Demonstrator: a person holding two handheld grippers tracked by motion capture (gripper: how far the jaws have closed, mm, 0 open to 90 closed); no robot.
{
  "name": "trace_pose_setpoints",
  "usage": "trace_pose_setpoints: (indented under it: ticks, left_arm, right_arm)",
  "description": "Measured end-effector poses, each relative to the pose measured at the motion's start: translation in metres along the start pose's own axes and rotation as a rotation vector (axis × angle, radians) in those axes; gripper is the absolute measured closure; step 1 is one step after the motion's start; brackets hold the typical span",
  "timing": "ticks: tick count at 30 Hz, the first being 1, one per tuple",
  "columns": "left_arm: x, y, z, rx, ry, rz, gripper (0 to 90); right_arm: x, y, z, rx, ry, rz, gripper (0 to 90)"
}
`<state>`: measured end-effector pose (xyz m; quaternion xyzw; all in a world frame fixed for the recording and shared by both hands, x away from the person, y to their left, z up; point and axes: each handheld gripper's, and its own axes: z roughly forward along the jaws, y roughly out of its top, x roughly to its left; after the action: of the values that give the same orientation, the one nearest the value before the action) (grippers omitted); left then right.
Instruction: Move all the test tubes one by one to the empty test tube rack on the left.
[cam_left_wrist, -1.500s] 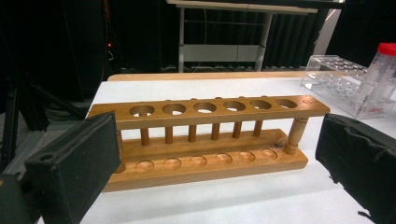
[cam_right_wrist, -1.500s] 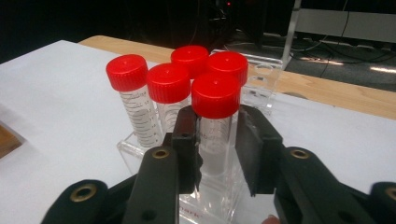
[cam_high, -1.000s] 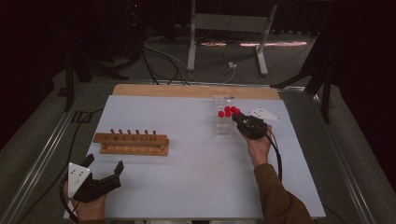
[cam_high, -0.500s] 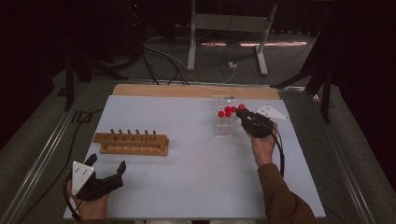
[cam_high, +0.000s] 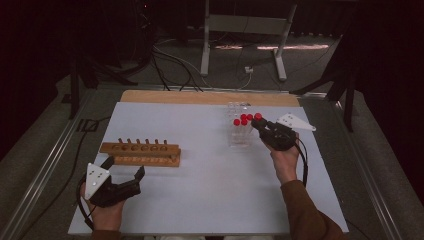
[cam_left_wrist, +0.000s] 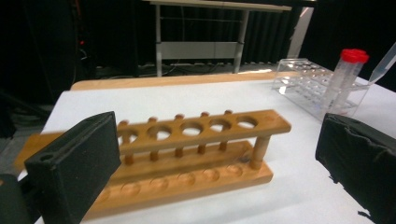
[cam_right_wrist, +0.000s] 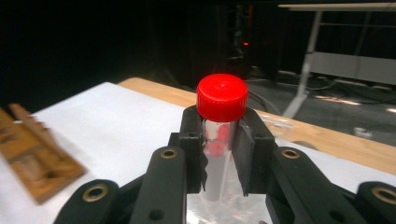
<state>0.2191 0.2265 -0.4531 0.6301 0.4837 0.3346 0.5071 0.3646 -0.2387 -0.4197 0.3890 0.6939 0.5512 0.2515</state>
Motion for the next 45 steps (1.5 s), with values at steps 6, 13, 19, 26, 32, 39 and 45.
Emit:
trace_pose_setpoints:
  ticks: [6, 13, 19, 26, 32, 39, 45]
  left_arm:
    - [-0.016, 0.017, 0.018, -0.015, -0.065, 0.001, 0.7]
    - [-0.043, 0.03, 0.045, 0.018, -0.156, 0.038, 0.7]
    - [-0.082, 0.035, 0.074, 0.049, -0.25, 0.074, 0.7]
    - [-0.112, 0.037, 0.098, 0.094, -0.305, 0.114, 5.6]
    - [-0.13, 0.041, 0.11, 0.112, -0.318, 0.142, 13.1]
    - [-0.143, 0.045, 0.121, 0.118, -0.332, 0.166, 37.4]
    - [-0.15, 0.044, 0.126, 0.129, -0.368, 0.195, 60.7]
  right_arm:
    - [0.014, 0.004, -0.002, 0.01, 0.061, 0.003, 74.7]
    - [0.029, 0.006, 0.002, 0.04, 0.123, 0.0, 74.7]
    - [0.042, 0.005, 0.008, 0.06, 0.159, -0.001, 74.7]
    - [0.057, 0.008, 0.013, 0.082, 0.201, -0.009, 74.7]
    - [0.07, 0.009, 0.016, 0.095, 0.243, -0.021, 74.7]
    - [0.082, 0.011, 0.018, 0.105, 0.277, -0.033, 74.7]
    - [0.089, 0.01, 0.02, 0.112, 0.297, -0.044, 74.7]
